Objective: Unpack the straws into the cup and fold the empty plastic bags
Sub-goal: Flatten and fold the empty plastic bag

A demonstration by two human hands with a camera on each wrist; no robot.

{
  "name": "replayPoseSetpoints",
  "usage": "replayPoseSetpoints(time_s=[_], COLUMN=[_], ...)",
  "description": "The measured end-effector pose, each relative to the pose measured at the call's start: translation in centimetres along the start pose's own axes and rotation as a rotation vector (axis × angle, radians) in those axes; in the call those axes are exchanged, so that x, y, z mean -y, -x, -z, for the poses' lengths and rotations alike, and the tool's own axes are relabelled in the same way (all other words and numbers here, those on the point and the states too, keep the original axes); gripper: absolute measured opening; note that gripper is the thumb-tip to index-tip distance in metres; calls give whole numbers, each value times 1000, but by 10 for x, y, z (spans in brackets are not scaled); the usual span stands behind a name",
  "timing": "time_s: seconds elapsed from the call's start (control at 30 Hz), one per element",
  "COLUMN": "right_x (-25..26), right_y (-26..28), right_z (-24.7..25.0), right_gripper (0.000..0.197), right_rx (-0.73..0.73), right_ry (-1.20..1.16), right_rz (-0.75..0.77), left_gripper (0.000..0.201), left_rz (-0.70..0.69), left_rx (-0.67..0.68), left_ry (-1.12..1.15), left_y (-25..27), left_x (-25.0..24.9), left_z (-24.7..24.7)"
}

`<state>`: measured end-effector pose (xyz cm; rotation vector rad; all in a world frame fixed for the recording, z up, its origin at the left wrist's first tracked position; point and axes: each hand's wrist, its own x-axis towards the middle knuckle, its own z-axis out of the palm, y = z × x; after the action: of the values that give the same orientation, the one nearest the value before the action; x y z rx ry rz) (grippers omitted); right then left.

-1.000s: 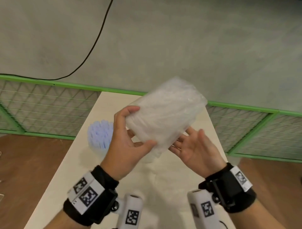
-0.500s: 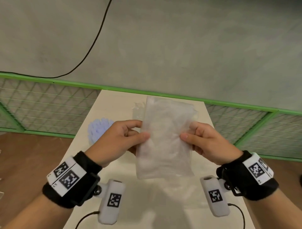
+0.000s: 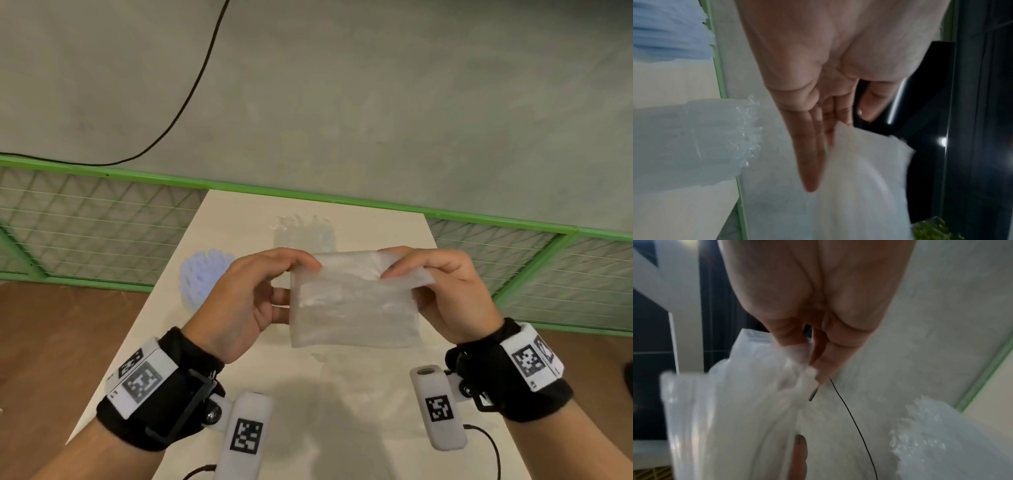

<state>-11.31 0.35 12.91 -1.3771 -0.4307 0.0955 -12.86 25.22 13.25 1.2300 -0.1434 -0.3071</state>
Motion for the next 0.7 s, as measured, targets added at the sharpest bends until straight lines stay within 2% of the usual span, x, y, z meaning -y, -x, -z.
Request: replayPoseSetpoints(time_s=[0.03,0.07,0.1,0.17,0.23,0.33,0.4,0.43,0.5,0.6,0.7], right_x=[2,2,2,-2,-5,-3,-1,0,-6,-16,-27], right_y=[0,0,0,-1,-2,1,3,4,2,0,2], right_z=[1,2,1,-1,-2,9,4,-5,-19,-27,-20], right_gripper=[15,25,35,30,28,76,89,89,69,33,29], right_rx=[29,47,62,23,27,71,41,4,-88,-142,-201], right_ry=[-17,-30,-36,52,124,-59,-132,-138,-93,97,239], right_rz=[-27,-68,-99,-61,-23,-123,-222,-292,-345,-162,-101], left_gripper=[17,14,26,48,52,52,51,50,47,37,42], left_rz=[-2,-9,-23,-65,-108,-153,-200,-228,-243,-204,-63], left_rx=[7,10,15,28,10,-15,-18,-23,-20,64,123], left_ry=[-32,-94,-167,-257,-261,-266,-294,-303,-323,-466,-336], left_y=[1,3,3,4,3,5,5,4,1,-2,-2], left_x=[1,1,4,6,3,-1,0,3,10,15,26], left_z=[-1,-3,-3,-3,-1,-1,-6,-9,-13,-15,-11])
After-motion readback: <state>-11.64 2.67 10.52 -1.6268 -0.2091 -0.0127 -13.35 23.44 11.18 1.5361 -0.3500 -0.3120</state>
